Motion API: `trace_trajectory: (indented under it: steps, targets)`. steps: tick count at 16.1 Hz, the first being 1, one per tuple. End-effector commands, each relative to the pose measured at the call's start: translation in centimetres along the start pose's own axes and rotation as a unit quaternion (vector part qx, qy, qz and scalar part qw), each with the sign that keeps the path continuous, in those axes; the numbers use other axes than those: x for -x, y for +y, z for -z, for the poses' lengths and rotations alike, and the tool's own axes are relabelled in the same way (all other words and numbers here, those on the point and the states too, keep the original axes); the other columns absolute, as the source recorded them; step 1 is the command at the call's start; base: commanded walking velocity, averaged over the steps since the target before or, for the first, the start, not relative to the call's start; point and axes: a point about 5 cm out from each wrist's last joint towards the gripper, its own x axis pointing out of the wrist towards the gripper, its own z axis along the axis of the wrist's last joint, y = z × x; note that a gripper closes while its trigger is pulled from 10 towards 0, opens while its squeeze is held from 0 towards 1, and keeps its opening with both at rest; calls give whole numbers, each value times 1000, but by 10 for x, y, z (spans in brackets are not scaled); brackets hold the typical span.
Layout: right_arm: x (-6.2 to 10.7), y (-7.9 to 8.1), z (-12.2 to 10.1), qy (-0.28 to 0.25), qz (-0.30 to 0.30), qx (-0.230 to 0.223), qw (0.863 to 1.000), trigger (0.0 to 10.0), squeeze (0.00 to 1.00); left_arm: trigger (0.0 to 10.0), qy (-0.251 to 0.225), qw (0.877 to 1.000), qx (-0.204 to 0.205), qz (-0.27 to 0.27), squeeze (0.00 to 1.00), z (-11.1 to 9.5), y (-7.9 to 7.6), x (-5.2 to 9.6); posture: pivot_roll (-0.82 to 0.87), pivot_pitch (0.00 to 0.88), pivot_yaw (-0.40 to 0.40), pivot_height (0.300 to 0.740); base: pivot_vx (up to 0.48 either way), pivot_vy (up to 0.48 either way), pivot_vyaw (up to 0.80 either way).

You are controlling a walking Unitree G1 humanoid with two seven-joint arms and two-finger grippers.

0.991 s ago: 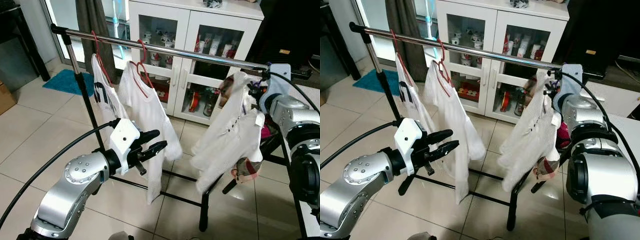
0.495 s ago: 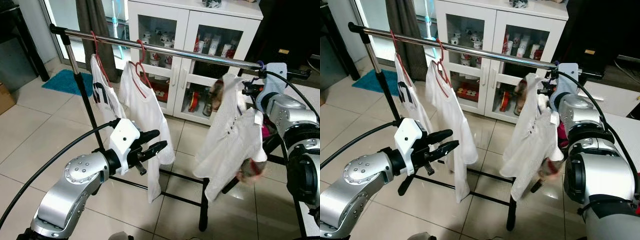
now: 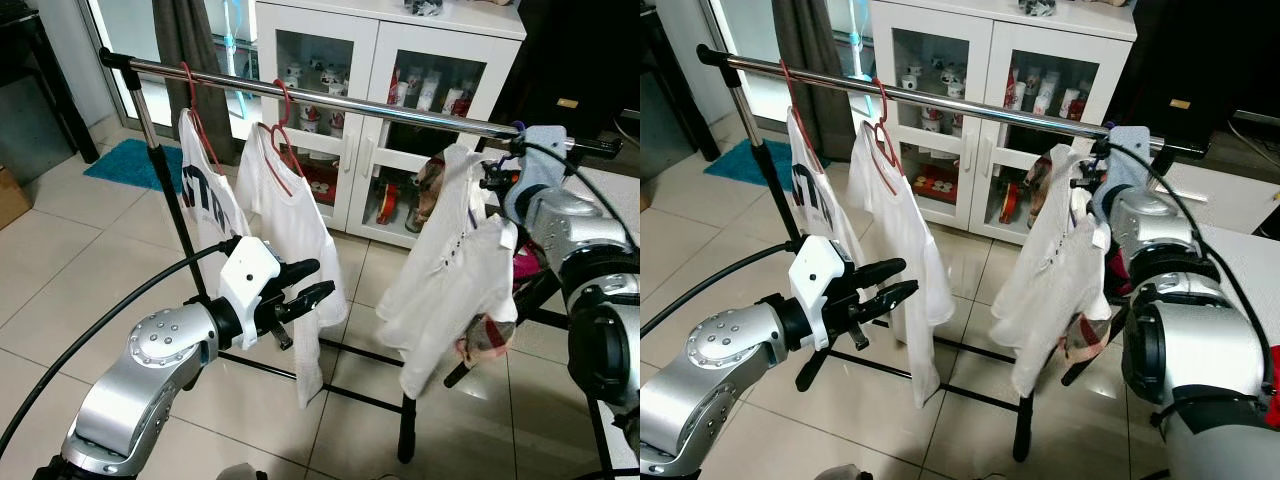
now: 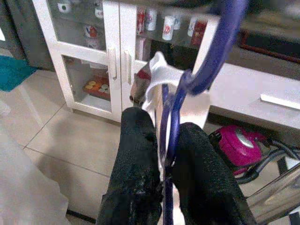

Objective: Hang hanger

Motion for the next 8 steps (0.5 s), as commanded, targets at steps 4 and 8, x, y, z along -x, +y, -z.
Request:
trace_trajectory:
  steps: [4,8]
  targets:
    - [-1,1,-6,-4,27,-9,1000,10000,1000,10000,7,1000,-3,3,0,0,-5,3,31,0,-78,710,0,0,0]
    - [-1,-1,-9,-19,52,-30,998,10000,0,10000,11,1000,1,-2,0,2,-8,7,41,0,-85,710,0,0,0]
